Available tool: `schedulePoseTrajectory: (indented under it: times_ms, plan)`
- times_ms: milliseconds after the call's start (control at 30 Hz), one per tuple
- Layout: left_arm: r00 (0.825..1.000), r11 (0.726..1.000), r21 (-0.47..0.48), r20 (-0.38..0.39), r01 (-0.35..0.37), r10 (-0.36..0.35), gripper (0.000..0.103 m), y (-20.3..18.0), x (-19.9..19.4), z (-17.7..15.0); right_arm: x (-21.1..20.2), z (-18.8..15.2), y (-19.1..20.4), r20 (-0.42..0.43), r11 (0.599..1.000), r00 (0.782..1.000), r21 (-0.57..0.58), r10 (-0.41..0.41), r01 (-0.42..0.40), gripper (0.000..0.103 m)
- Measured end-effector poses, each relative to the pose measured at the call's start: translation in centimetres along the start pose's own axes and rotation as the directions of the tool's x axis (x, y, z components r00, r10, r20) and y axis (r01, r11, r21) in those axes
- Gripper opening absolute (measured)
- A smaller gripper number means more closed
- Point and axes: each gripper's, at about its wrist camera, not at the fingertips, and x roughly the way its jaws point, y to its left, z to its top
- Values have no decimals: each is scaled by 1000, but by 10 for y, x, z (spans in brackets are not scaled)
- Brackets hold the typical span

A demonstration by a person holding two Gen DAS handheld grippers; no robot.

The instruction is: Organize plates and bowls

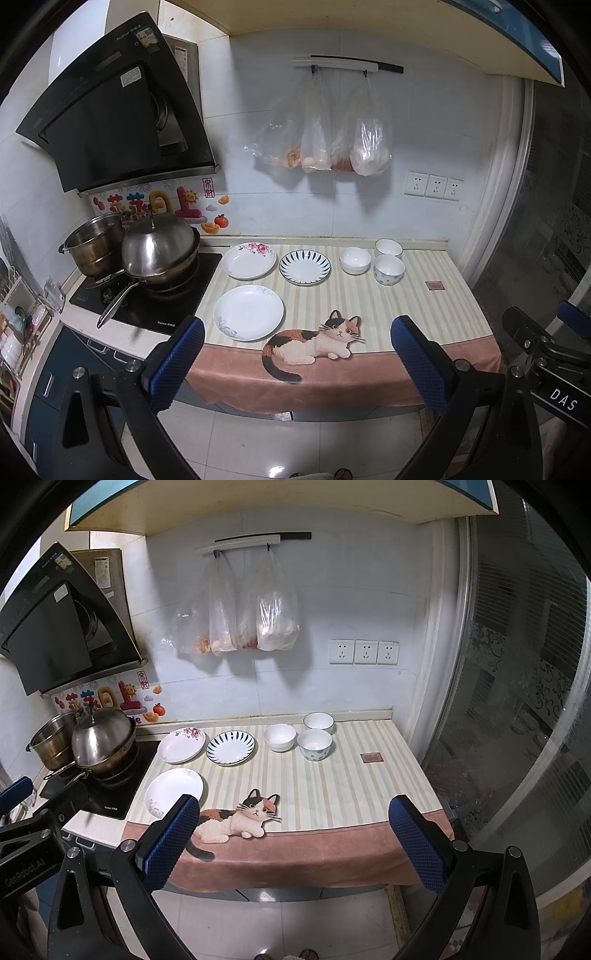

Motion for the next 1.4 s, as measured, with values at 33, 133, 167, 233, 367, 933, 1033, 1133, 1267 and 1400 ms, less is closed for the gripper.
schedulePoseTrajectory:
  times_ms: [33, 133, 167, 233, 367, 933, 1033, 1133, 1267, 1400]
  plan:
    - [1000, 1000, 1, 0, 0, 0, 103, 0, 0, 0, 1, 0, 1, -1, 1000, 1000, -1, 0, 0, 103]
    - [1000, 1000, 0, 1, -1, 1, 103, -1, 0, 0, 1, 1, 0, -2, 1000, 1000, 0, 0, 0, 103]
    - [1000, 1000, 0, 1, -2, 2, 103, -1, 0, 0, 1, 1, 0, -2, 1000, 1000, 0, -1, 1, 103]
    - [1000, 1000, -1, 0, -1, 1, 103, -3, 0, 0, 1, 0, 1, -2, 1000, 1000, 0, 0, 0, 103]
    - [1000, 1000, 1, 1, -2, 2, 103, -3, 0, -1, 1, 0, 1, -1, 1000, 1000, 1, -2, 2, 103]
    - [1000, 1000, -1, 0, -2, 2, 103, -3, 1, -1, 4, 1, 0, -2, 1000, 1000, 0, -3, 3, 103]
    - [1000, 1000, -2, -1, -1, 1, 103, -2, 1, -1, 4, 1, 0, -3, 1000, 1000, -1, -3, 3, 103]
    - [1000, 1000, -2, -1, -1, 1, 103, -2, 1, -1, 5, 1, 0, -3, 1000, 1000, -2, -3, 3, 103]
    - [1000, 1000, -3, -1, -1, 1, 103, -2, 1, -1, 5, 2, 1, -4, 1000, 1000, -1, -3, 3, 103]
    - [1000, 1000, -3, -2, -2, 2, 103, -2, 2, 0, 5, 2, 1, -4, 1000, 1000, -2, -1, 1, 103]
